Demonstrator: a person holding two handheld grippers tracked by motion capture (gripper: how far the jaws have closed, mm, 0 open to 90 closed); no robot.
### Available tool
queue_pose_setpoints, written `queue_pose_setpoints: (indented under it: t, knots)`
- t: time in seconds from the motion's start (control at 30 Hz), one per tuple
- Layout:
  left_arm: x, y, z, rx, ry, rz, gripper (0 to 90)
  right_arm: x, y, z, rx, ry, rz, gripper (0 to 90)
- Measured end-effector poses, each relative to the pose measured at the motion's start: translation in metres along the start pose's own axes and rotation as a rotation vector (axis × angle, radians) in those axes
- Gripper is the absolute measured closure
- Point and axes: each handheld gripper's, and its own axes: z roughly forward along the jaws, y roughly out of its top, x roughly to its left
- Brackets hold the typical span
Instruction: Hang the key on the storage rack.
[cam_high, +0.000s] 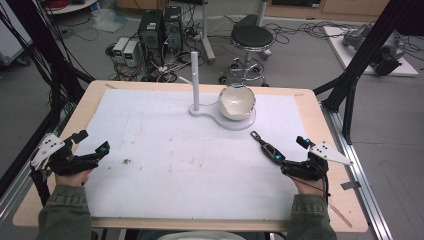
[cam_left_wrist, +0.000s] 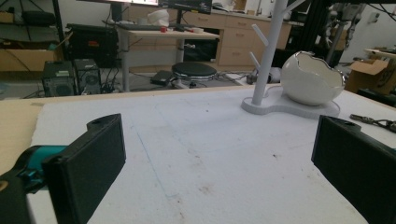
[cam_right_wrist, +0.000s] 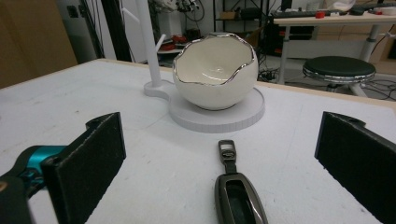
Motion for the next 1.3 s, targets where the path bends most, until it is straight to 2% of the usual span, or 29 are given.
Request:
queue_pose_setpoints:
  t: [0.67,0.77,1.07,1.13,1.3]
  knots:
    - [-0.002,-0.001,0.001,0.006,0.0,0.01,3.3,0.0,0.0,0.0,0.015,-0.002,0.007,0.8]
    - [-0.001,-0.001,0.002,0.01,-0.005,0.006,3.3,0.0,0.002,0.002,0.026,0.005,0.012,0.8]
    - [-0.008,-0.004,0.008,0.049,-0.014,0.031,3.3,0.003,0.018,0.011,0.054,0.004,-0.008,0.8]
    - [-0.009,-0.004,0.008,0.047,-0.013,0.031,3.3,0.001,0.02,0.014,0.074,0.008,-0.001,0.8]
    - [-0.009,-0.004,0.009,0.05,-0.014,0.036,3.3,-0.003,0.026,0.016,0.083,0.011,0.009,0.8]
